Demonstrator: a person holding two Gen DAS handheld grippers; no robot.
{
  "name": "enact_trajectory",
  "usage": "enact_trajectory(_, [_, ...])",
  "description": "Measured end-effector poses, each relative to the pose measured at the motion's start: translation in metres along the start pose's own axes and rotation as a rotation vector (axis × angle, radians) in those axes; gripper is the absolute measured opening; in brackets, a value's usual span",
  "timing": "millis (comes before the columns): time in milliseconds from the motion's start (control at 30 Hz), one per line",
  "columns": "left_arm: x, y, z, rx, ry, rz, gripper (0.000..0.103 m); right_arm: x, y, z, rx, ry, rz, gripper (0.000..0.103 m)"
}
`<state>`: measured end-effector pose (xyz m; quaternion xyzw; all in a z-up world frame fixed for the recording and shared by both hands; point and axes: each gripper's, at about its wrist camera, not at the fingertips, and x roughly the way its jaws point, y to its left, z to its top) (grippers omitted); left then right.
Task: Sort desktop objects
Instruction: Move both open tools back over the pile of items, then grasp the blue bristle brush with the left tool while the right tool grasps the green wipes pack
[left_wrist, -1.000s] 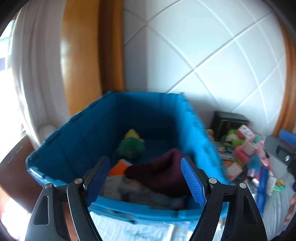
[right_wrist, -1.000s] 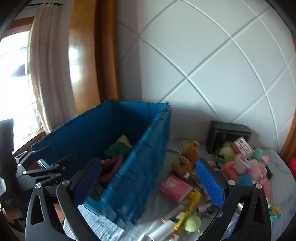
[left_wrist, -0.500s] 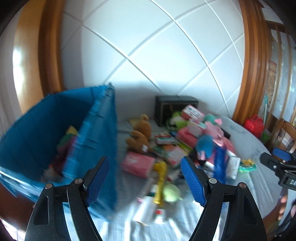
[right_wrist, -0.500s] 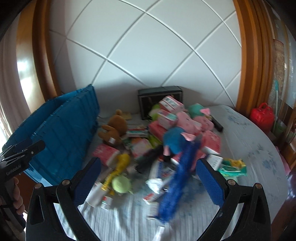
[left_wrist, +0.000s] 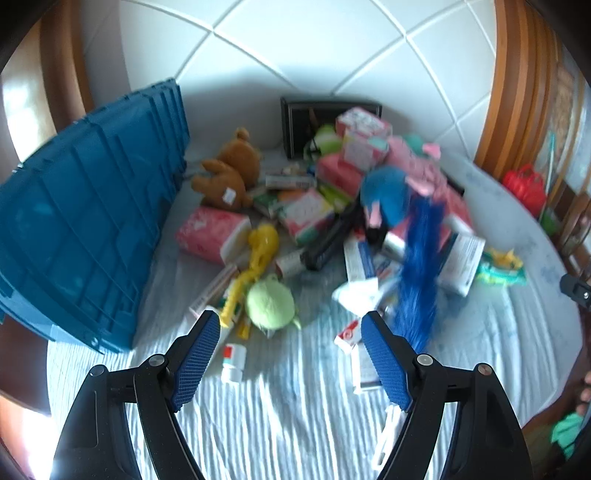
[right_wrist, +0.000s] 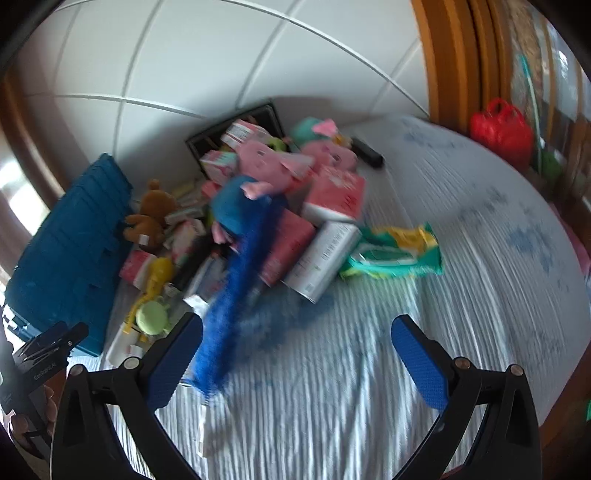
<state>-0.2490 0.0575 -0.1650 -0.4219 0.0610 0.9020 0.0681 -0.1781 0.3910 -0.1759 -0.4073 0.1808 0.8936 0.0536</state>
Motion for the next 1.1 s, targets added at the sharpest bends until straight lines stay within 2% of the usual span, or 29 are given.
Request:
enact_trajectory(233, [0.036, -0.020, -0.004, 0.009, 0.043, -0.065, 0.079, 0.009, -0.035, -0.008, 0.039, 0.049, -0.116, 0.103])
enact_trajectory(500, [0.072, -0.085, 0.002, 0.098, 0.099, -0.130, 0.079, 0.025, -0.072, 0.005, 0.093, 0.080, -0.154, 0.103])
enact_trajectory(633, [0.101, -0.111, 0.006, 0.077, 0.145, -0.112, 0.079, 0.052, -0.100, 0.025, 0.082, 0.124, -0.153, 0.103])
enact_trajectory(767, [0.134, -0.135, 0.005, 0.052, 0.210, -0.087, 0.079, 0.075, -0.105, 0.040, -0.005, 0.159, -0.133, 0.103])
enact_trajectory(967, [0.169, -0.155, 0.003, 0.003, 0.261, -0.030, 0.079, 0.109, -0.112, 0.062, -0.134, 0.211, -0.103, 0.103])
enact_trajectory(1100, [0.177, -0.163, 0.000, -0.004, 0.254, 0.028, 0.076, 0.132, -0.118, 0.077, -0.221, 0.246, -0.083, 0.103])
